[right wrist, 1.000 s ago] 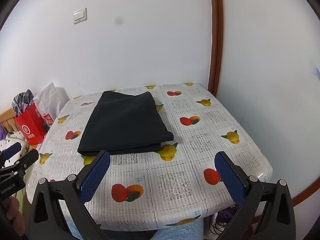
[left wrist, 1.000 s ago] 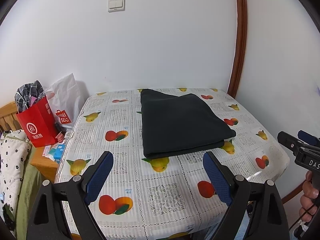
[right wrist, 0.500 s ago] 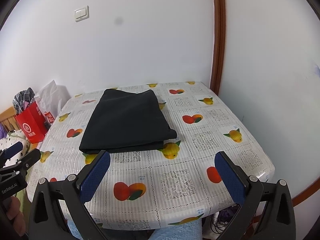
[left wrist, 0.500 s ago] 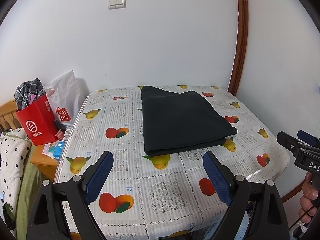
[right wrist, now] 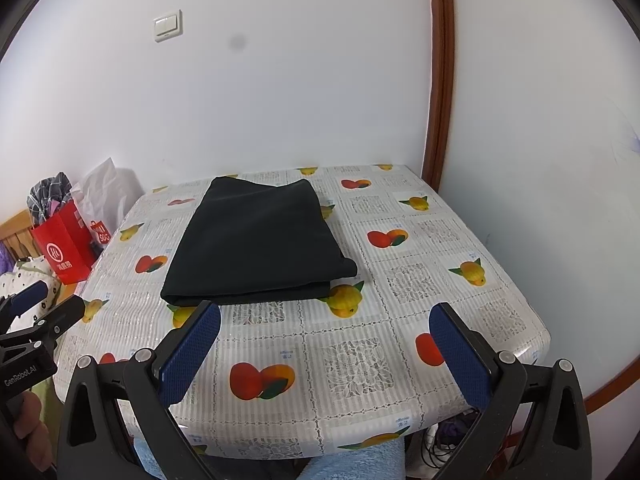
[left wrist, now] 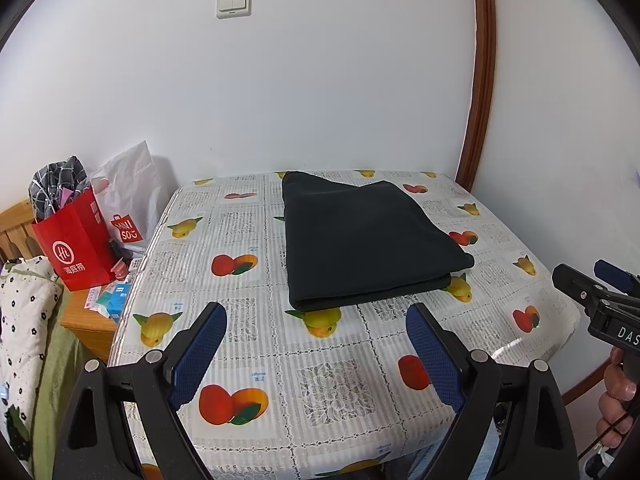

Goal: Fold small clothes

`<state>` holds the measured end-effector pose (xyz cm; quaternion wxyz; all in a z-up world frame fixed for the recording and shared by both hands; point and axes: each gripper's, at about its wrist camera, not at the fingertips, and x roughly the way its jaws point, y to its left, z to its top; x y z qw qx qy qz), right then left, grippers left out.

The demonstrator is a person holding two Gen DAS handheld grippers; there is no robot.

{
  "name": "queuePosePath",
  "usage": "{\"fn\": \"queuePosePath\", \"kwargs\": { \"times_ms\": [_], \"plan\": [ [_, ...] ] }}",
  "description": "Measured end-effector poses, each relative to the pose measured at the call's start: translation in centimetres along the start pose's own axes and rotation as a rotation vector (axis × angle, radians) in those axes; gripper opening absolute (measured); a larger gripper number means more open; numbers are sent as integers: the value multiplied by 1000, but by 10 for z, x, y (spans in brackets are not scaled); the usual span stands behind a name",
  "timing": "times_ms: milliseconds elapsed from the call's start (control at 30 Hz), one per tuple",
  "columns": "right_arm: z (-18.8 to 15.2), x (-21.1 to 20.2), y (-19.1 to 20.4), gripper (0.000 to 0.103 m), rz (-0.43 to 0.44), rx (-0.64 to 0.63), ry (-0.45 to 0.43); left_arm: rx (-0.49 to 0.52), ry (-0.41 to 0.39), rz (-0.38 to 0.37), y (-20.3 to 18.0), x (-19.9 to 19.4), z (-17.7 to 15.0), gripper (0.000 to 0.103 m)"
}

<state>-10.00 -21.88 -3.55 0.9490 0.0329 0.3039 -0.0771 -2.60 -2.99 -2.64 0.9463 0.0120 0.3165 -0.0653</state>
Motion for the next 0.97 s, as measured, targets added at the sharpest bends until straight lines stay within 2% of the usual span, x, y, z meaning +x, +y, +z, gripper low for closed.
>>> {"fn": "queuePosePath", "kwargs": {
  "times_ms": [967],
  "plan": [
    [3, 3, -1, 103, 17, -4, 1, -10, 5, 4, 5, 5, 2, 91]
  ]
}}
